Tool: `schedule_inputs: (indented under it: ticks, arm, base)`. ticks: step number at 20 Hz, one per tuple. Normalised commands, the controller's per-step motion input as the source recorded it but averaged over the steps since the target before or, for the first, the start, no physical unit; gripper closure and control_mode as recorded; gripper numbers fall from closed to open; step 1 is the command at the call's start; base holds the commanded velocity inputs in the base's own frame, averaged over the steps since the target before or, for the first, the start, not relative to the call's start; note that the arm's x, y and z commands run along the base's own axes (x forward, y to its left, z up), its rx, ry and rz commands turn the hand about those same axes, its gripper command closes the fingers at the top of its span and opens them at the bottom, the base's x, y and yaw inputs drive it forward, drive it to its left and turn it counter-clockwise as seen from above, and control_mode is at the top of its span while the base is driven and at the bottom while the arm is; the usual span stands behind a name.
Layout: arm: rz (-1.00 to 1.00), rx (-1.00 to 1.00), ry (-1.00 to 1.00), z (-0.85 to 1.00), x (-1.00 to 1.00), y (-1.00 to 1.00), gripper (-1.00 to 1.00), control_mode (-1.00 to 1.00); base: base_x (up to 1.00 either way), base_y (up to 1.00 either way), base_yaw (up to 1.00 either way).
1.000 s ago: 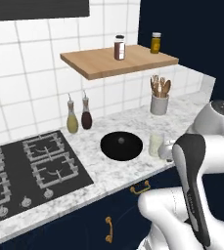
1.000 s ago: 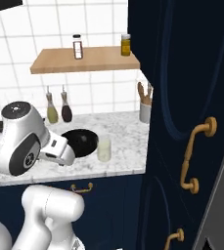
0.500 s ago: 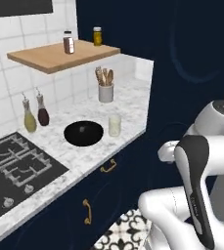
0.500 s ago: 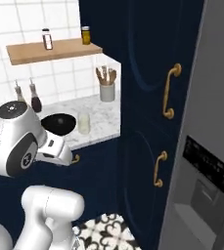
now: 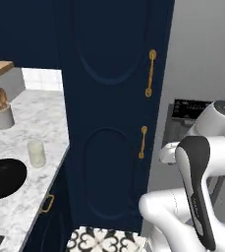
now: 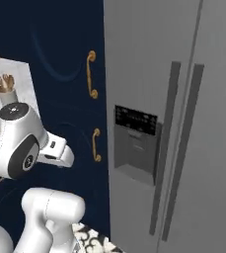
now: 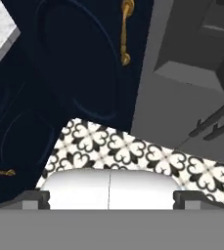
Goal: Grab a lemon wedge from the fridge and one ice cube from the ice bowl, and put them in the glass of lemonade.
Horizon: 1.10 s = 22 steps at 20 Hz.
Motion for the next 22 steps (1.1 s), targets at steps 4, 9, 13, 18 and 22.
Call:
schedule_inputs:
  ticks: [4,9,13,18,22]
  arm:
    - [0.0,0.0,0.0,0.0,0.0,0.0,-1.0,1.0]
    - [0.0,0.0,0.0,0.0,0.0,0.0,-1.0,1.0]
    - [0.0,0.0,0.0,0.0,0.0,0.0,-1.0,1.0]
    - [0.0,0.0,0.0,0.0,0.0,0.0,-1.0,1.0]
    - [0.0,0.0,0.0,0.0,0.0,0.0,-1.0,1.0]
  base:
    - [-0.41,-0.23,-0.72]
    - [-0.24,-0.77,-0.47]
    - [0.01,-0.65,-0.11]
    - [0.03,-0.36,0.02]
    - [-0.24,0.0,0.03]
